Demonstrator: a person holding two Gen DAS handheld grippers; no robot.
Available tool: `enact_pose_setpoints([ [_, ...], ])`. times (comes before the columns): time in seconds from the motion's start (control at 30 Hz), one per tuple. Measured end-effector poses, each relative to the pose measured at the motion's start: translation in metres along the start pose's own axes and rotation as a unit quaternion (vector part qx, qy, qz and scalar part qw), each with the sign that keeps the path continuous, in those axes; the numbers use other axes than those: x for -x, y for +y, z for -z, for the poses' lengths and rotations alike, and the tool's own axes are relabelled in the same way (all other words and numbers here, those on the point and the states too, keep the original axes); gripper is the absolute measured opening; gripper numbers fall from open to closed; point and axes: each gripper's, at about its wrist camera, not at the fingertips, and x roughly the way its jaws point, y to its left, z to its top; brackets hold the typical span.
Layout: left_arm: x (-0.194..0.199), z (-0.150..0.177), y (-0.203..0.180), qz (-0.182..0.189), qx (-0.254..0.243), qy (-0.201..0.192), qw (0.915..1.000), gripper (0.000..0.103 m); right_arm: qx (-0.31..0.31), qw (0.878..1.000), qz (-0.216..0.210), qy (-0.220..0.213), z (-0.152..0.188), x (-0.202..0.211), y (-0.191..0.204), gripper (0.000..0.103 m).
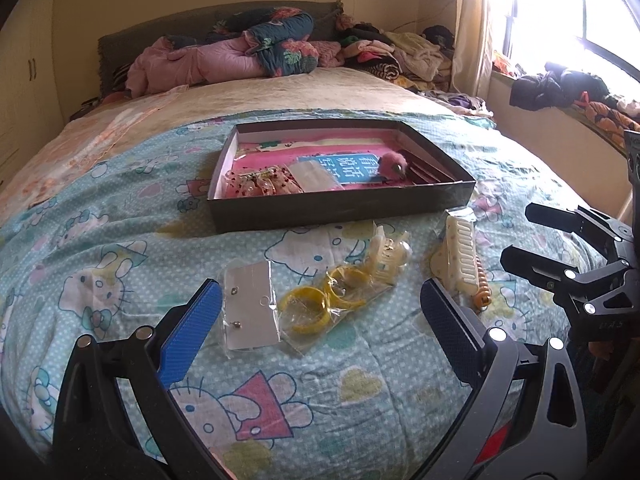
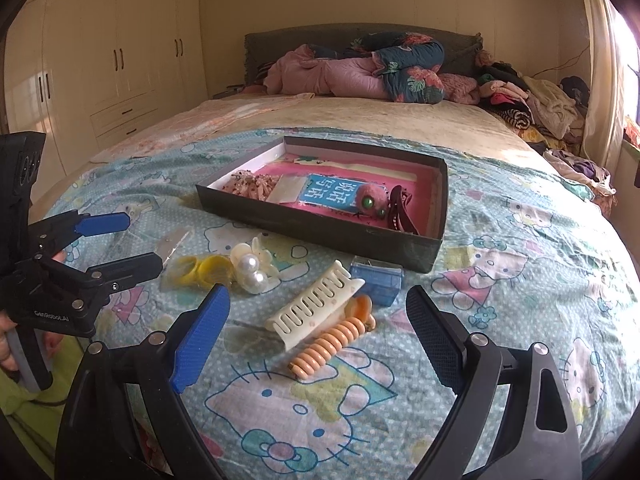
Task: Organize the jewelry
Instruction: 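Grasp the orange spiral hair tie with the right tool while the left tool reaches the white clip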
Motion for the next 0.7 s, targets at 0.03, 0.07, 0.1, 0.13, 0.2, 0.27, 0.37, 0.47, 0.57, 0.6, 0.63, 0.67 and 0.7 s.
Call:
enact_pose_setpoints([
  [0.03, -0.003, 0.000, -0.002, 0.001, -0.008, 0.004, 1.0000, 0.091, -0.003, 1.000, 0.001, 0.003, 0.001, -0.001, -0.002, 0.087],
  [0.07, -0.007, 0.001, -0.005, 0.002, -0.019, 0.009, 0.9998, 0.091, -0.007, 1.000, 0.001, 0.005, 0.003, -0.003, -0.004, 0.087],
  [0.1, -0.010, 0.002, -0.008, 0.000, -0.028, 0.012, 0.9995, 0.091, -0.010, 1.000, 0.002, 0.008, 0.004, -0.004, -0.005, 0.087],
  [0.13, -0.013, 0.002, -0.010, 0.001, -0.036, 0.015, 0.9992, 0.091, -0.012, 1.000, 0.003, 0.010, 0.005, -0.005, -0.007, 0.087],
  [0.2, -0.019, 0.001, -0.013, 0.010, -0.043, 0.019, 0.9988, 0.091, -0.017, 1.000, 0.004, 0.015, 0.007, -0.007, -0.009, 0.087],
  [0.27, -0.025, -0.002, -0.015, 0.017, -0.046, 0.023, 0.9985, 0.090, -0.021, 1.000, 0.009, 0.021, 0.009, -0.011, -0.012, 0.087],
  [0.37, -0.032, -0.007, -0.018, 0.028, -0.046, 0.027, 0.9982, 0.087, -0.028, 0.999, 0.010, 0.036, 0.013, -0.018, -0.016, 0.087],
  [0.47, -0.042, -0.012, -0.021, 0.036, -0.045, 0.033, 0.9978, 0.084, -0.037, 0.998, 0.010, 0.051, 0.017, -0.026, -0.019, 0.087],
  [0.57, -0.051, -0.014, -0.026, 0.038, -0.049, 0.041, 0.9972, 0.081, -0.044, 0.997, 0.004, 0.067, 0.021, -0.035, -0.021, 0.087],
  [0.6, -0.054, -0.014, -0.027, 0.041, -0.050, 0.043, 0.9970, 0.077, -0.046, 0.996, 0.003, 0.071, 0.023, -0.038, -0.021, 0.086],
  [0.63, -0.056, -0.015, -0.028, 0.044, -0.050, 0.045, 0.9968, 0.076, -0.047, 0.996, -0.001, 0.075, 0.024, -0.040, -0.021, 0.085],
  [0.67, -0.059, -0.016, -0.029, 0.045, -0.051, 0.046, 0.9966, 0.075, -0.048, 0.996, -0.005, 0.078, 0.025, -0.042, -0.021, 0.085],
  [0.7, -0.061, -0.016, -0.030, 0.045, -0.053, 0.048, 0.9964, 0.073, -0.049, 0.996, -0.007, 0.080, 0.026, -0.044, -0.020, 0.084],
])
